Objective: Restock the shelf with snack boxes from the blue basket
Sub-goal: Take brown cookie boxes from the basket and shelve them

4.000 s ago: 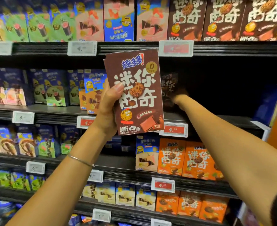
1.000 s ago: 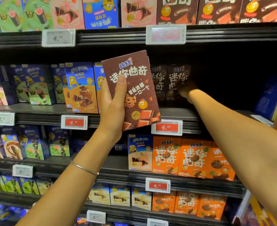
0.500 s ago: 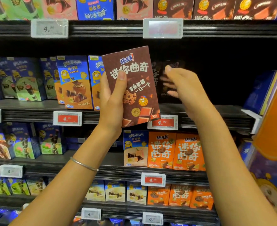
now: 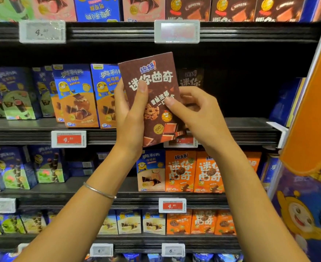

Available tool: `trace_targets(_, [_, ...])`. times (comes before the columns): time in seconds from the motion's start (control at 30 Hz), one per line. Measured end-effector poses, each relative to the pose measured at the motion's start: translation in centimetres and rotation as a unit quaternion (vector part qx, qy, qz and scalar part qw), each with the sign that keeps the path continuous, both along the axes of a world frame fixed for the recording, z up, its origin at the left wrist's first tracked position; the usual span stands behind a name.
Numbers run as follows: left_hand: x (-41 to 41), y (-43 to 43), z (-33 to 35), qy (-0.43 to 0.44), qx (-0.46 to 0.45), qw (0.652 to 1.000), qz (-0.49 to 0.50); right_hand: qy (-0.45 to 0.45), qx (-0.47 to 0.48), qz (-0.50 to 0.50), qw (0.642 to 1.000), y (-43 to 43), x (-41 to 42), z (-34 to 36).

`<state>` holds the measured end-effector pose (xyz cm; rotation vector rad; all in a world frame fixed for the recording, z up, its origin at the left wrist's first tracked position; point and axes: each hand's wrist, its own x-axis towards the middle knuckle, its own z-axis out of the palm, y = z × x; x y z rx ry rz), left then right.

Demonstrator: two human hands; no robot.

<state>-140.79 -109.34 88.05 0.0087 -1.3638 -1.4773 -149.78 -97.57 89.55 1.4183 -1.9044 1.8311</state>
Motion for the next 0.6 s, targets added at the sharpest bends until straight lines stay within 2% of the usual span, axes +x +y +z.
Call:
trace_targets(0.1, [0.1,0.1,0.5,-0.022,0.006,1.000,-0.015,0.014,-0.007,0.009,1.000,0.7,-0.5,0.4])
trace_targets(0.17, [-0.1,0.1,0.9,-0.034,0.018,0.999,-0.020,-0.014,-0.005,0.035,0.999,1.4,-1.1,0.7])
trace_targets(0.23, [-0.6,-0.3,0.9,-0.035,0.014,0.999,0.017,-0.050,-0.007,0.049,0.997,2.1,-2.1,0.9])
trace_targets(0.37, [-1.4,-1.3,0.5,-0.023,-0.002,0.998,0.050,-0.081,-0.012,0.014,0.997,4.6,-5.3,1.3])
trace_targets(0.47, [-1.4,-1.5,0.7,-0.008,-0.001,0.999,0.050,-0.141,-0.022,-0.007,0.990,6.5,-8.4,1.8])
trace_targets(0.6, [-1.4,-1.3,1.0,0.004,-0.007,0.998,0.061,-0.201,-0.021,-0.124,0.971,5.7,-14.0,2.2])
